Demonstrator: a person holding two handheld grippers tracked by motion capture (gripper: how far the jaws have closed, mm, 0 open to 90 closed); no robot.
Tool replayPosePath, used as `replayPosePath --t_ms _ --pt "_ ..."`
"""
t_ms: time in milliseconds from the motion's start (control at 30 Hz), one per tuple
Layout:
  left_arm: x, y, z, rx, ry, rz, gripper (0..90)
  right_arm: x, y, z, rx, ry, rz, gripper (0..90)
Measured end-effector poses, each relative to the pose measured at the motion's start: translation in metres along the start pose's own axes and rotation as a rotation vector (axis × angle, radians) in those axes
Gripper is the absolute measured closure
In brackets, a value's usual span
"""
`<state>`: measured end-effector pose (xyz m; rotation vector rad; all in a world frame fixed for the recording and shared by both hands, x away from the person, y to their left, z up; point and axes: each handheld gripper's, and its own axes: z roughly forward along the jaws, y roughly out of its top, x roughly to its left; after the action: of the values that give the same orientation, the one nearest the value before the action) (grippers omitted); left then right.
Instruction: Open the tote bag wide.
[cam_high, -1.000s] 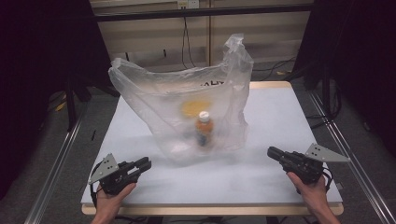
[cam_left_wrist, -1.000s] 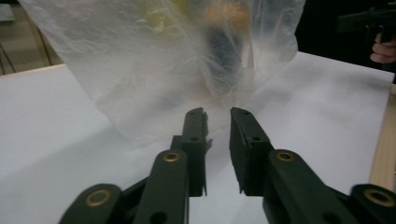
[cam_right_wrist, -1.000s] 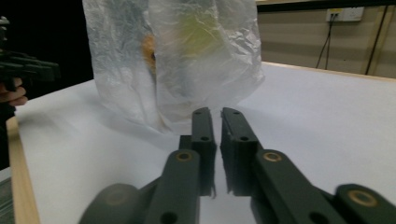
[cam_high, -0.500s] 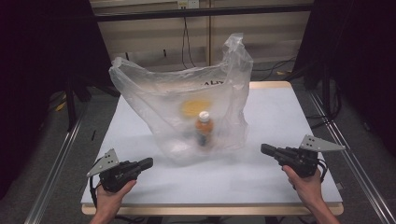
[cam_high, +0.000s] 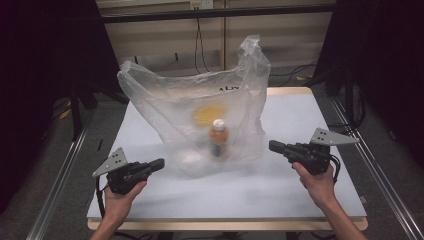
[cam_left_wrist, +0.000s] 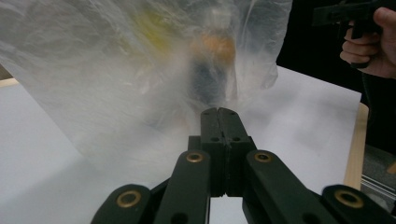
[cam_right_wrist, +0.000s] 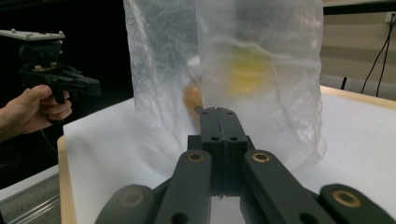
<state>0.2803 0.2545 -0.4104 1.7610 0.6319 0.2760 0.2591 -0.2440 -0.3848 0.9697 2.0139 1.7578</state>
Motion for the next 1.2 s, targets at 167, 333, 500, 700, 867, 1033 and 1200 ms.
replayPosePath --t_ms 167,333,500,700,867,1033,1200 --pt "0.002 0.013 0.005 -0.022 0.004 0.006 90.0 0.002 0.019 0.005 -0.022 0.008 -0.014 90.0" --pt "0.000 0.026 0.012 -0.051 -0.010 0.013 90.0 0.005 0.037 0.010 -0.049 0.026 -0.030 90.0" --pt "0.005 0.039 0.011 -0.075 0.002 0.024 90.0 0.002 0.051 0.014 -0.076 0.024 -0.034 90.0" --pt "0.016 0.059 0.005 -0.096 0.017 0.047 90.0 -0.001 0.075 0.014 -0.101 0.010 -0.056 90.0" --pt "0.029 0.074 -0.002 -0.124 0.042 0.047 90.0 -0.007 0.094 0.017 -0.111 -0.009 -0.071 90.0" --pt "0.043 0.086 -0.007 -0.151 0.077 0.036 90.0 -0.014 0.111 0.024 -0.116 -0.023 -0.082 90.0" --pt "0.060 0.095 -0.010 -0.139 0.134 0.041 90.0 -0.019 0.128 0.027 -0.159 -0.025 -0.082 90.0"
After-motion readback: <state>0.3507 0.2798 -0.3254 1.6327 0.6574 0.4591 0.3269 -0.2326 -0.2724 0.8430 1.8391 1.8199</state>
